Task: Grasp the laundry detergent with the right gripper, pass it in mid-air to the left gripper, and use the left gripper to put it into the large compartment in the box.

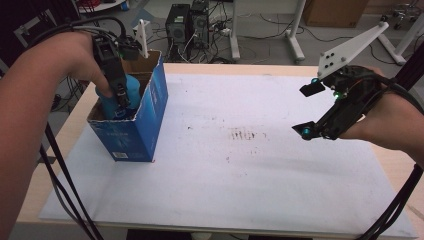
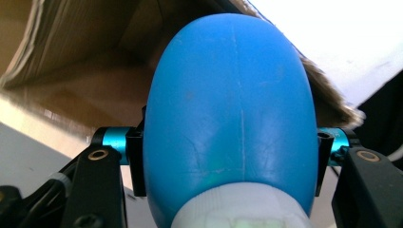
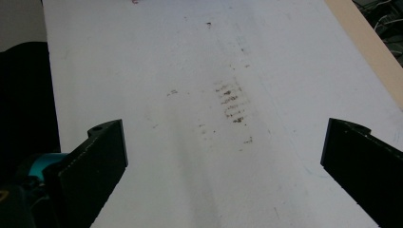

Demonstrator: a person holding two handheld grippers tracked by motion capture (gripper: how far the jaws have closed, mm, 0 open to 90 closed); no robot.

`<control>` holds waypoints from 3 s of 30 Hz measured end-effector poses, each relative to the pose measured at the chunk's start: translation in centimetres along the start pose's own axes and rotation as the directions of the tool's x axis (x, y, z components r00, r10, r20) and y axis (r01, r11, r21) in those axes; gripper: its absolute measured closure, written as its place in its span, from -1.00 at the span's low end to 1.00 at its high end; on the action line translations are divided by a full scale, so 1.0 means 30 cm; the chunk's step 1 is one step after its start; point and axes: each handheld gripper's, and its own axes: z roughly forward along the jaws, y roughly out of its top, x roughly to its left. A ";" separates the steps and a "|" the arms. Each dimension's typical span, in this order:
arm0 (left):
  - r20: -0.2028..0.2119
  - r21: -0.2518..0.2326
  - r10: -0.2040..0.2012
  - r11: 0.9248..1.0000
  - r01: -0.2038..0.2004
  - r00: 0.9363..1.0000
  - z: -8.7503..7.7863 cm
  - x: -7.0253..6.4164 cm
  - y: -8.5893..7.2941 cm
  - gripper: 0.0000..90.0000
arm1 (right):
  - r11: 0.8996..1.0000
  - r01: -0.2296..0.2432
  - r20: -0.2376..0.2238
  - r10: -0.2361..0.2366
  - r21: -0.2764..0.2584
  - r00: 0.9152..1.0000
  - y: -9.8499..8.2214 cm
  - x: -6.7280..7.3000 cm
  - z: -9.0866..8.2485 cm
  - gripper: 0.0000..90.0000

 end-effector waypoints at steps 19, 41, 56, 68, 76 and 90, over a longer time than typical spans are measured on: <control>0.055 -0.004 0.053 0.999 -0.053 0.997 0.125 0.041 0.009 -0.15 | 1.000 -0.017 -0.008 0.017 0.016 1.000 -0.016 -0.008 0.028 -0.99; 0.023 -0.031 0.008 0.999 -0.008 1.000 -0.035 0.025 -0.024 -0.43 | 1.000 -0.026 -0.018 0.026 0.008 0.999 -0.023 -0.016 0.023 -0.99; -0.012 -0.065 0.115 0.991 -0.116 0.993 -0.235 -0.100 0.018 -0.58 | 0.997 0.015 -0.035 -0.013 0.076 0.999 0.006 -0.082 -0.014 -0.99; 0.021 -0.071 0.330 0.942 -0.328 0.944 -0.226 -0.249 0.151 -0.75 | 0.963 0.069 -0.101 -0.044 0.260 0.994 0.030 -0.121 0.029 -0.99; 0.042 -0.077 0.398 0.916 -0.394 0.916 -0.177 -0.295 0.207 -0.85 | 0.930 0.090 -0.116 -0.051 0.357 0.992 0.012 -0.126 0.087 -0.99; 0.052 -0.065 0.446 0.894 -0.443 0.893 -0.101 -0.337 0.256 -0.96 | 0.911 0.089 -0.108 -0.049 0.402 0.993 -0.014 -0.163 0.105 -0.99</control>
